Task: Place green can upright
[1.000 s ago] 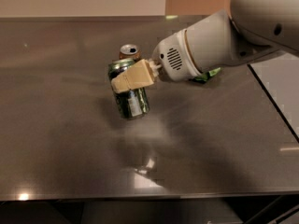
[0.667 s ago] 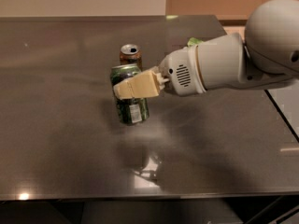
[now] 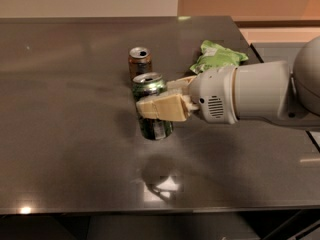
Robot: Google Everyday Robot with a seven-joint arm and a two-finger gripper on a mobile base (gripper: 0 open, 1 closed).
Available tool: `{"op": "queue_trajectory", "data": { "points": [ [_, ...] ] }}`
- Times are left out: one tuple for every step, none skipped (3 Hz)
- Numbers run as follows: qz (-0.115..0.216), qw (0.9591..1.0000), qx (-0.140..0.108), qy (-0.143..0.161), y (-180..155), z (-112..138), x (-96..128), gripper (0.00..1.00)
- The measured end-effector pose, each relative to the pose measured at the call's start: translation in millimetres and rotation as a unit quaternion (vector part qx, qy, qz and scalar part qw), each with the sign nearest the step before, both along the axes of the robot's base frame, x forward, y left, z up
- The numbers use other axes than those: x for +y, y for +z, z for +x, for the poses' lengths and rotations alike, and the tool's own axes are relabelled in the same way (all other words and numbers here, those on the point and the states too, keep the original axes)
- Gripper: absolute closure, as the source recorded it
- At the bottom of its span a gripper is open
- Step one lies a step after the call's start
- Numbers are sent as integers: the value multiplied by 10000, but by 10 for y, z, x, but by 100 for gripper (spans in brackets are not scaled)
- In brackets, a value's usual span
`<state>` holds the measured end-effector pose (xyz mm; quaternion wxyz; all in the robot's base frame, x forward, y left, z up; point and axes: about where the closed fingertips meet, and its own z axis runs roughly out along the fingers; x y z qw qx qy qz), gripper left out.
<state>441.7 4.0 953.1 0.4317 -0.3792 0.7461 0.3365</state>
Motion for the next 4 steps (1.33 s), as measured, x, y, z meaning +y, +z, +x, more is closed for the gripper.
{"op": "queue_trajectory", "data": {
  "points": [
    [-11, 10000, -4, -1, 0, 0, -5, 100],
    [-21, 9997, -148, 181, 32, -15, -12, 100],
    [21, 9975, -409, 578, 62, -28, -48, 100],
    [221, 9931, -660, 940, 56, 6, -127, 100]
  ]
}}
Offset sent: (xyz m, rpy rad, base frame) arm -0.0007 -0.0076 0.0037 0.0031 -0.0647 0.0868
